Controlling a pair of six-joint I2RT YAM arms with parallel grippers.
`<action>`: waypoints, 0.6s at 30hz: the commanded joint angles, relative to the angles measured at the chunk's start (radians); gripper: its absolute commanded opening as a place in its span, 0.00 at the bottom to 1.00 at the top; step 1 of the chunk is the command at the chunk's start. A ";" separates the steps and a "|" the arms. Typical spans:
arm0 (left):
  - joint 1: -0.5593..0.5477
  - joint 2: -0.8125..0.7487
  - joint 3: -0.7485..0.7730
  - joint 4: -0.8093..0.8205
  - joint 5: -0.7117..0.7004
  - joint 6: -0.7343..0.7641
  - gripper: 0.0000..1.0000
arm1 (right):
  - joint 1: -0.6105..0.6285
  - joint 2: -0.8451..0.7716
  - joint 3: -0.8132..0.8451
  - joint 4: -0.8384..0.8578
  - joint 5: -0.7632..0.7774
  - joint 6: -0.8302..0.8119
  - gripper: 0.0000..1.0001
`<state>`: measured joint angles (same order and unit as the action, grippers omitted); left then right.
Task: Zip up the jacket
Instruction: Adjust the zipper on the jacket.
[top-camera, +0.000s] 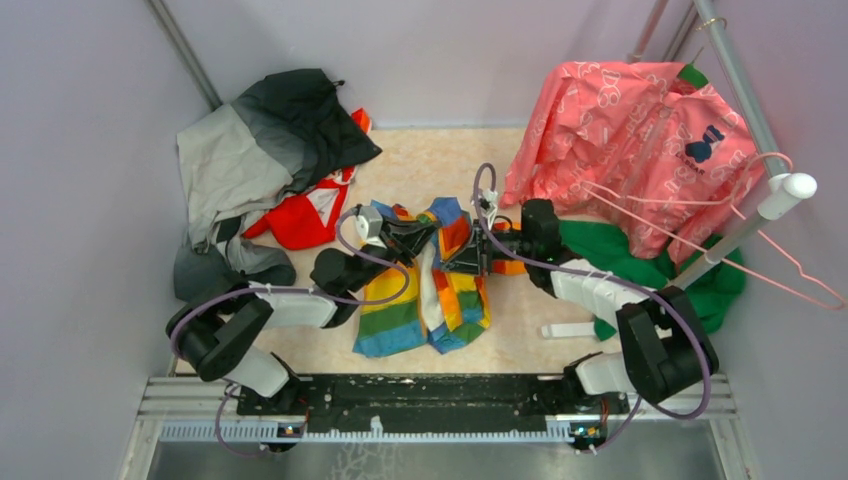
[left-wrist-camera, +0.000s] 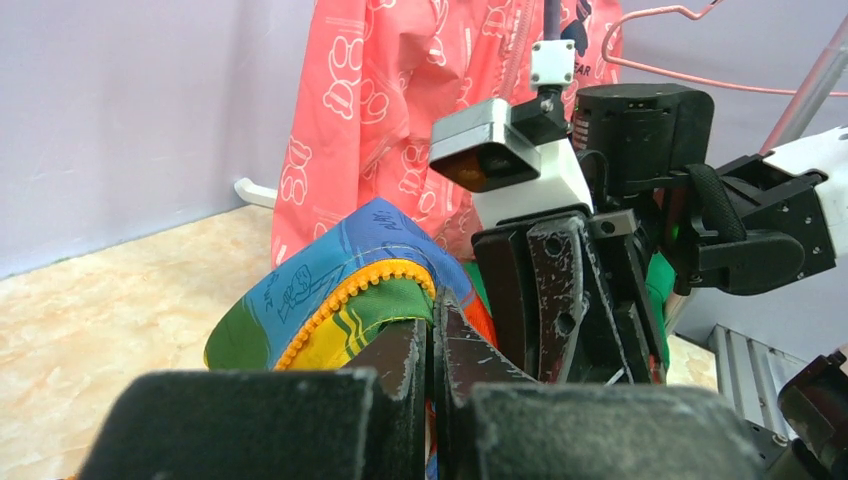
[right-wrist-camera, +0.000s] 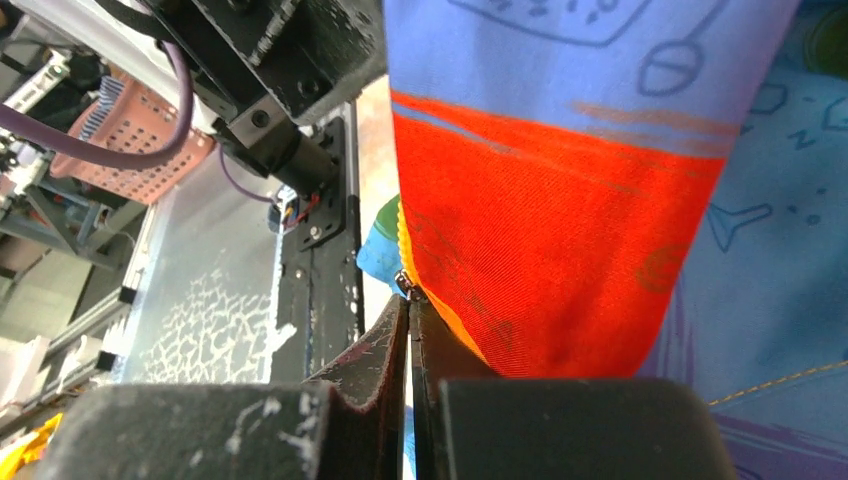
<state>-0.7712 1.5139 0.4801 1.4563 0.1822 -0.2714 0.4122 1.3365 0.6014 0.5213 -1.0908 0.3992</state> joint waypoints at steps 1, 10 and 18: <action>0.011 0.001 0.032 0.138 0.032 0.012 0.00 | 0.021 0.015 0.073 -0.147 0.019 -0.145 0.00; 0.110 -0.091 -0.008 0.117 0.044 -0.016 0.00 | -0.013 0.023 0.146 -0.464 0.007 -0.427 0.00; 0.206 -0.170 0.032 0.040 0.104 -0.030 0.00 | -0.008 0.041 0.168 -0.520 0.009 -0.494 0.00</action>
<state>-0.6117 1.4090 0.4683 1.4322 0.2741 -0.2955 0.4030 1.3632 0.7410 0.0803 -1.0664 -0.0097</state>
